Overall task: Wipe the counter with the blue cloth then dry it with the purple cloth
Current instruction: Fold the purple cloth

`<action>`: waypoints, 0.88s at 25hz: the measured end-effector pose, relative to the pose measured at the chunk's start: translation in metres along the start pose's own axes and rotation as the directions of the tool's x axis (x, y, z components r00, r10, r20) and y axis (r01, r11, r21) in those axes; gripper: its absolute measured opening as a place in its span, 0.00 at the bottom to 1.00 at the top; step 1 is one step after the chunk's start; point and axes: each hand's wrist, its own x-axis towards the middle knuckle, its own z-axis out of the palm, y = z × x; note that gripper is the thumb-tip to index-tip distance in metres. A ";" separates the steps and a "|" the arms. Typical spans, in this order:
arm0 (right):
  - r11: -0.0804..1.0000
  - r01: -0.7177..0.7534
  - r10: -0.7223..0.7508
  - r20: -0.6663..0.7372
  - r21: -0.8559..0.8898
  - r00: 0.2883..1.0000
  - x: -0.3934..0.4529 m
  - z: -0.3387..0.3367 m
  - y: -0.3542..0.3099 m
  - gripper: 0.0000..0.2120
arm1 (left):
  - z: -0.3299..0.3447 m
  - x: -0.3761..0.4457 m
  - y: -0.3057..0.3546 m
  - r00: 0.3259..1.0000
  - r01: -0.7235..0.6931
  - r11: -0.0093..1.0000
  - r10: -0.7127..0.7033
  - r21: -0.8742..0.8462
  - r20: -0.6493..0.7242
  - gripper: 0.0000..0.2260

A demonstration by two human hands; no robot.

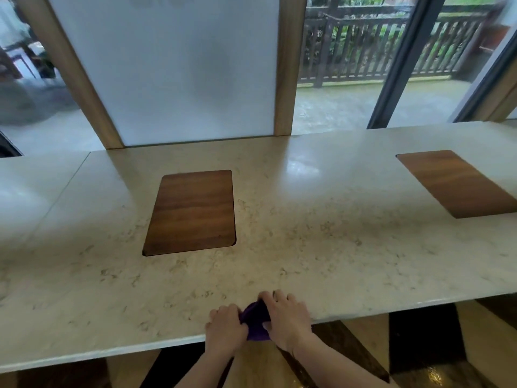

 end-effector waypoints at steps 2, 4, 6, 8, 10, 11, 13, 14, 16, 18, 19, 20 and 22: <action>1.000 -0.005 0.005 0.017 -0.007 1.000 -0.013 -0.005 0.012 0.22 | -0.009 -0.008 0.010 0.996 -0.087 0.996 0.087 0.000 -0.003 0.07; 1.000 0.010 -0.010 -0.020 -0.002 1.000 -0.027 -0.019 0.031 0.17 | -0.019 -0.015 0.023 0.981 -0.195 0.979 0.194 -0.054 -0.018 0.07; 0.997 0.028 -0.021 -0.099 0.071 0.995 -0.048 -0.044 0.059 0.17 | -0.032 -0.024 0.048 0.952 -0.306 0.945 0.303 -0.118 -0.043 0.06; 0.987 0.047 -0.021 -0.167 0.156 0.986 -0.064 -0.074 0.086 0.18 | -0.044 -0.028 0.077 0.911 -0.411 0.900 0.401 -0.148 -0.090 0.09; 0.943 0.037 0.041 -0.226 0.331 0.973 -0.086 -0.105 0.120 0.16 | -0.057 -0.033 0.119 0.860 -0.509 0.845 0.494 -0.166 -0.128 0.09; 0.888 0.034 0.088 -0.243 0.459 0.966 -0.100 -0.120 0.142 0.13 | -0.060 -0.037 0.146 0.826 -0.563 0.806 0.542 -0.181 -0.154 0.09; 0.787 0.052 0.168 -0.295 0.615 0.941 -0.127 -0.146 0.175 0.09 | -0.067 -0.043 0.190 0.748 -0.663 0.715 0.624 -0.222 -0.228 0.11; 0.760 0.054 0.229 -0.345 0.647 0.910 -0.145 -0.158 0.194 0.09 | -0.067 -0.048 0.217 0.702 -0.712 0.663 0.667 -0.232 -0.250 0.12; 0.734 0.057 0.334 -0.432 0.677 0.837 -0.186 -0.177 0.229 0.09 | -0.059 -0.061 0.273 0.626 -0.779 0.570 0.732 -0.262 -0.269 0.12; 0.734 0.035 0.414 -0.488 0.679 0.768 -0.223 -0.188 0.263 0.10 | -0.045 -0.076 0.326 0.560 -0.822 0.485 0.785 -0.300 -0.265 0.10; 0.725 0.007 0.463 -0.495 0.689 0.735 -0.242 -0.192 0.278 0.10 | -0.037 -0.085 0.351 0.525 -0.839 0.442 0.809 -0.316 -0.263 0.10; 0.709 -0.027 0.521 -0.498 0.704 0.693 -0.265 -0.194 0.295 0.11 | -0.027 -0.098 0.378 0.482 -0.858 0.392 0.839 -0.332 -0.254 0.11; 0.673 -0.076 0.617 -0.502 0.736 0.606 -0.308 -0.197 0.321 0.12 | -0.008 -0.121 0.426 0.397 -0.882 0.302 0.889 -0.361 -0.227 0.13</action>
